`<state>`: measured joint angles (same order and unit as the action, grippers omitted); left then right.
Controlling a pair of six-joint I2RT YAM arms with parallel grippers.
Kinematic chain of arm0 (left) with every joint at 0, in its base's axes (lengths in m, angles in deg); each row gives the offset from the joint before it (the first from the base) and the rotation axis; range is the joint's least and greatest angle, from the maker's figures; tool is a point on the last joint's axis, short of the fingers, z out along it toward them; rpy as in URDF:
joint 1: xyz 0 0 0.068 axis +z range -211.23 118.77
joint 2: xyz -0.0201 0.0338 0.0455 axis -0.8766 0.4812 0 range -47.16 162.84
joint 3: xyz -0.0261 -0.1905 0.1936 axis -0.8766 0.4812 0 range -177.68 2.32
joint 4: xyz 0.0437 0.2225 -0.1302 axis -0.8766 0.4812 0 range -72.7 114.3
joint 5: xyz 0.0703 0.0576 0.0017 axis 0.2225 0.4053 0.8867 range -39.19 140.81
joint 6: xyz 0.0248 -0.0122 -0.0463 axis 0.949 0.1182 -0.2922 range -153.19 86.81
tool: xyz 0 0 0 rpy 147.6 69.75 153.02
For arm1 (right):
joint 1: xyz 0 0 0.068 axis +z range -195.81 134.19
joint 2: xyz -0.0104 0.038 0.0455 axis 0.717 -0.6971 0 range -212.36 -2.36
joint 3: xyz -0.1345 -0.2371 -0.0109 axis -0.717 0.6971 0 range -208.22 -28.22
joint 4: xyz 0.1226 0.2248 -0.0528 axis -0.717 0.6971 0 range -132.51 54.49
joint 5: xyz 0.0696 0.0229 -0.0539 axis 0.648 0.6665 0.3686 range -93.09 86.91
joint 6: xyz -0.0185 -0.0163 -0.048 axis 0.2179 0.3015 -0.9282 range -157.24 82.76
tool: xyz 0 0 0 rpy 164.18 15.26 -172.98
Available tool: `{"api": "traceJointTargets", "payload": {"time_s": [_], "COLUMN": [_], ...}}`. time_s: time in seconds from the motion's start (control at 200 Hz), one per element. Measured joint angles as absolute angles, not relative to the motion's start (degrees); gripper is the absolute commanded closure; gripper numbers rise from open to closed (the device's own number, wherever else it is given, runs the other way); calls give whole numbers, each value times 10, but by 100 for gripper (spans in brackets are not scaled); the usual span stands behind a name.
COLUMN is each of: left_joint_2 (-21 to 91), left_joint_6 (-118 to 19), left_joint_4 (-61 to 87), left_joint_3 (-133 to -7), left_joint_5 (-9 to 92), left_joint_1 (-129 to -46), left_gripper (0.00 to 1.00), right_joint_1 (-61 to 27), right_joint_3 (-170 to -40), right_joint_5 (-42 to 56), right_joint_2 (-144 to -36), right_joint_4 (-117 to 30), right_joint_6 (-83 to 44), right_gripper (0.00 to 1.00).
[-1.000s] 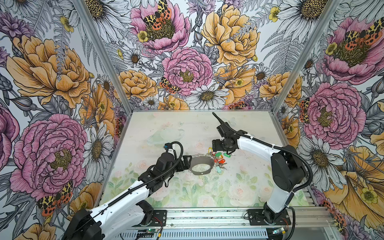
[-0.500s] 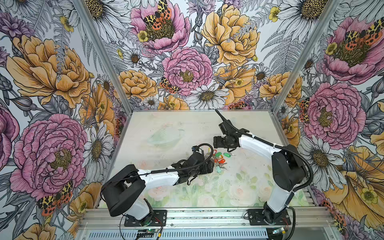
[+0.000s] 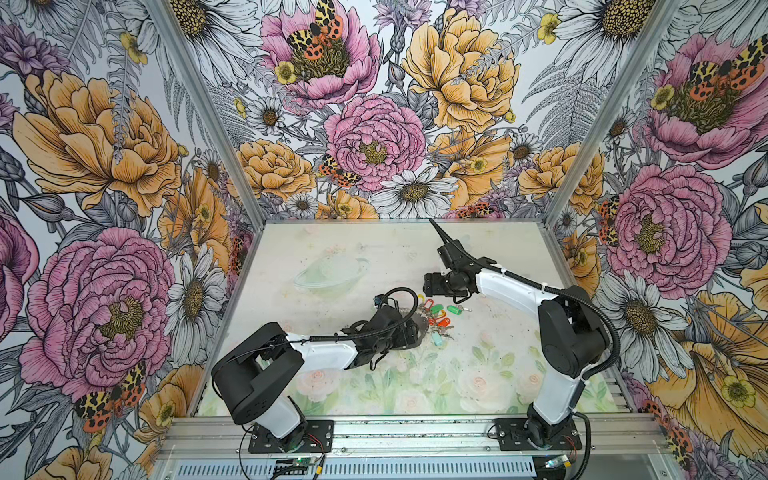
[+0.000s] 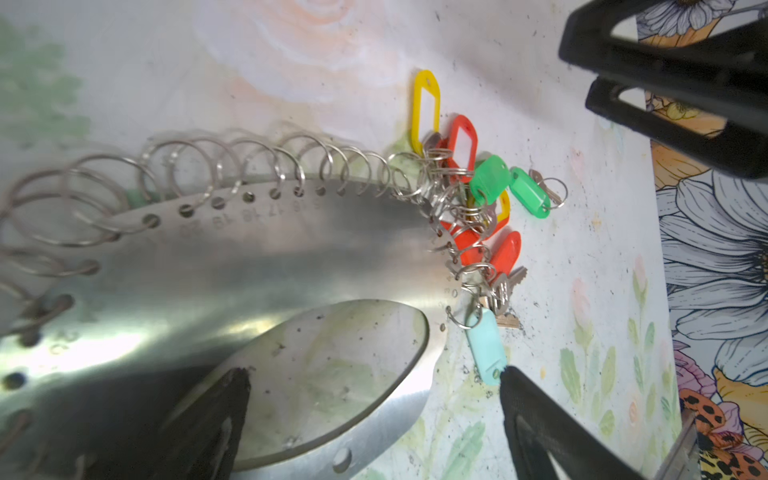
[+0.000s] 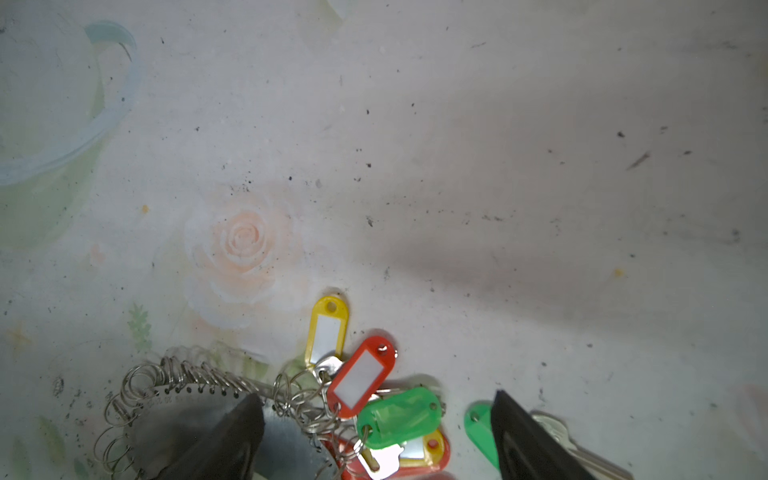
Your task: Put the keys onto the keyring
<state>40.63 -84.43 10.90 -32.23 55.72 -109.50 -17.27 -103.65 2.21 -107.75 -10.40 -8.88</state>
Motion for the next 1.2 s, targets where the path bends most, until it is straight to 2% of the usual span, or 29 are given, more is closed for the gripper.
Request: {"api": "traceJointTargets", "payload": {"time_s": [0.43,0.606,0.761,0.961,1.201], "left_joint_2": [292,228,175,153,173], "left_joint_6": [-832,-821,-796,-765,-747], "left_joint_4": [144,187,237,255,251], "left_joint_3": [-234,-201,-186,-185,-191], "left_joint_5": [559,559,559,539,523], "left_joint_1": [-1013,-978,-924,-850,-833], "left_gripper": [3,2,1,1,2], "right_joint_1": [-104,-88,-80,-59,10], "right_joint_3": [-1158,-1169,-1147,-1057,-967], "right_joint_5": [82,97,103,103,107], "right_joint_2": [-1208,-1240,-1237,-1178,-1115], "right_joint_4": [-139,-142,-156,-182,-202], "right_joint_6": [-93,-91,-85,-76,-51], "right_gripper": [15,16,19,24,29]}}
